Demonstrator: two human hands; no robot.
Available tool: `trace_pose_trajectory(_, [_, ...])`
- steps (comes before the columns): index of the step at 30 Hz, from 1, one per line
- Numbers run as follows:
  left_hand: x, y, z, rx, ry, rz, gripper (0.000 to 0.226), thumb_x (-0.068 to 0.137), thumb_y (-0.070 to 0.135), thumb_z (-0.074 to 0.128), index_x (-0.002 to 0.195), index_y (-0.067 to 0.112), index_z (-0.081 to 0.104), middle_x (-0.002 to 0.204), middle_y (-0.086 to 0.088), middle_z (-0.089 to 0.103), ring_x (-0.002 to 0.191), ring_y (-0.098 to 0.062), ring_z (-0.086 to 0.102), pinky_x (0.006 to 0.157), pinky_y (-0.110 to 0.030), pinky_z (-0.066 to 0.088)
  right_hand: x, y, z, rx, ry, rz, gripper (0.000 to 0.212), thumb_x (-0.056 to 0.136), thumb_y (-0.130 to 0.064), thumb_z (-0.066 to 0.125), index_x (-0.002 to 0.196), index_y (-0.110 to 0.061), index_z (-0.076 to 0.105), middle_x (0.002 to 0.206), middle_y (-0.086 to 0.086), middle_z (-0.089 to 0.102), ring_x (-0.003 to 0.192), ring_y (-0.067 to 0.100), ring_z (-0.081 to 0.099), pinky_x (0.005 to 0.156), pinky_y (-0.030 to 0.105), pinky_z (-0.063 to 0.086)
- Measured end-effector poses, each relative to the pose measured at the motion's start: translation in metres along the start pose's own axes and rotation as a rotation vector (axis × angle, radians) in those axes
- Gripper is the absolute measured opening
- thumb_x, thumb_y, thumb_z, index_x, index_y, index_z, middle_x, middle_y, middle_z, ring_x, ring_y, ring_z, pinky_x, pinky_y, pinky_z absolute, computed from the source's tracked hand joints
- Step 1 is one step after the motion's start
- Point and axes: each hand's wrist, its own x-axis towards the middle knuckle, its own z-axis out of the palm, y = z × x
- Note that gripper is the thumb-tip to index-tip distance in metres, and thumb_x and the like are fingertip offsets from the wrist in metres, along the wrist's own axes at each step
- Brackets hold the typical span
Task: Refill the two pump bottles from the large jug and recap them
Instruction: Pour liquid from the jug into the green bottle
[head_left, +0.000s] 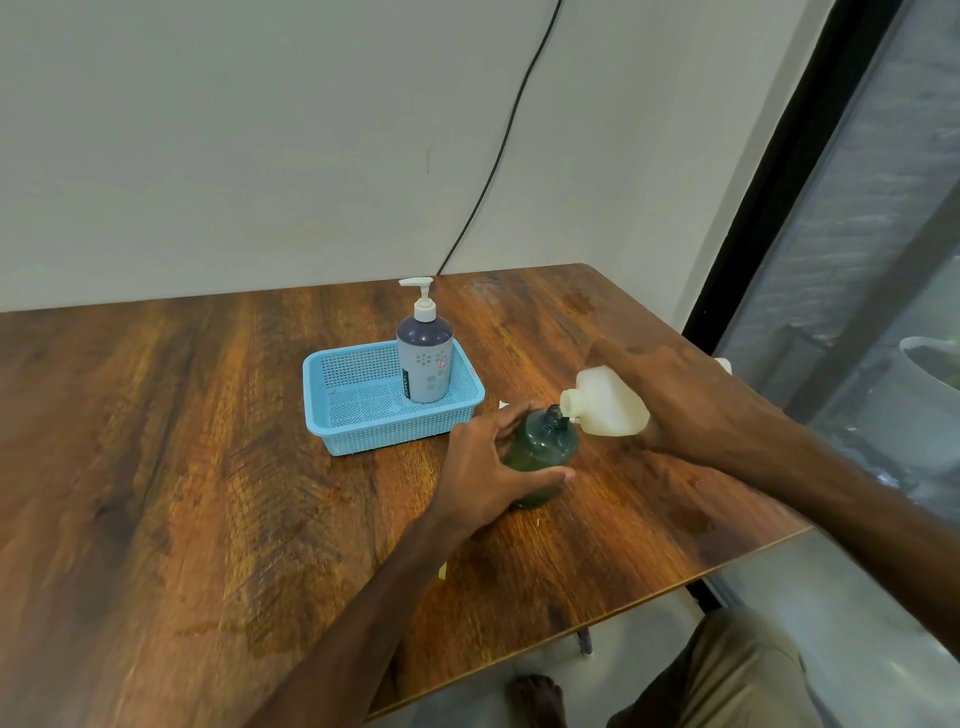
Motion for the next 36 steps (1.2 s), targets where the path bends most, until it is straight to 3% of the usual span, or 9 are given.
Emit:
trace_pose_trajectory(7, [-0.0008,0.0032,-0.0006,0.024,0.006,0.003,0.072,0.068,0.037,0.096,0.131,0.034,0.062,0.121,0.019,0.071,0.118,0.006,0.064,0.1,-0.02,0.055,0.0005,0.001,0.0013,-0.012,0.004,0.002,0.069,0.072,-0.027,0.087,0.13,-0.025,0.05,0.122,0.002,0.065,0.11,0.026,0.061,0.089,0.049,0.052])
trace_pose_trajectory(12, [-0.0003,0.0018,-0.0008,0.023,0.014,-0.005,0.078,0.067,0.04,0.096,0.136,0.023,0.065,0.127,0.014,0.072,0.12,0.003,0.065,0.102,-0.028,0.057,0.0012,0.0017,0.0021,-0.022,-0.005,-0.001,0.07,0.072,-0.03,0.087,0.13,-0.026,0.049,0.121,0.002,0.065,0.109,0.025,0.061,0.088,0.049,0.053])
trace_pose_trajectory(20, [-0.0001,0.0014,-0.0001,0.012,0.013,-0.023,0.08,0.067,0.04,0.096,0.138,0.021,0.064,0.129,0.012,0.071,0.122,0.002,0.064,0.104,-0.03,0.056,0.0012,0.0011,0.0015,-0.035,0.003,-0.002,0.068,0.072,-0.032,0.086,0.129,-0.027,0.049,0.119,-0.001,0.065,0.108,0.024,0.061,0.086,0.046,0.054])
trace_pose_trajectory(25, [-0.0002,0.0015,-0.0003,0.016,0.021,-0.026,0.085,0.067,0.035,0.097,0.142,0.019,0.061,0.134,0.009,0.069,0.122,0.008,0.061,0.102,-0.019,0.054,0.0015,0.0022,0.0022,-0.051,0.001,-0.006,0.071,0.071,-0.03,0.087,0.13,-0.026,0.048,0.118,0.001,0.066,0.107,0.025,0.062,0.084,0.048,0.054])
trace_pose_trajectory(36, [-0.0002,0.0014,-0.0005,0.001,0.019,-0.031,0.081,0.067,0.035,0.097,0.139,0.021,0.063,0.13,0.015,0.069,0.121,0.009,0.061,0.1,-0.016,0.053,0.0015,0.0036,0.0039,-0.053,0.003,-0.008,0.072,0.072,-0.029,0.087,0.132,-0.026,0.047,0.123,0.003,0.065,0.111,0.026,0.06,0.088,0.047,0.053])
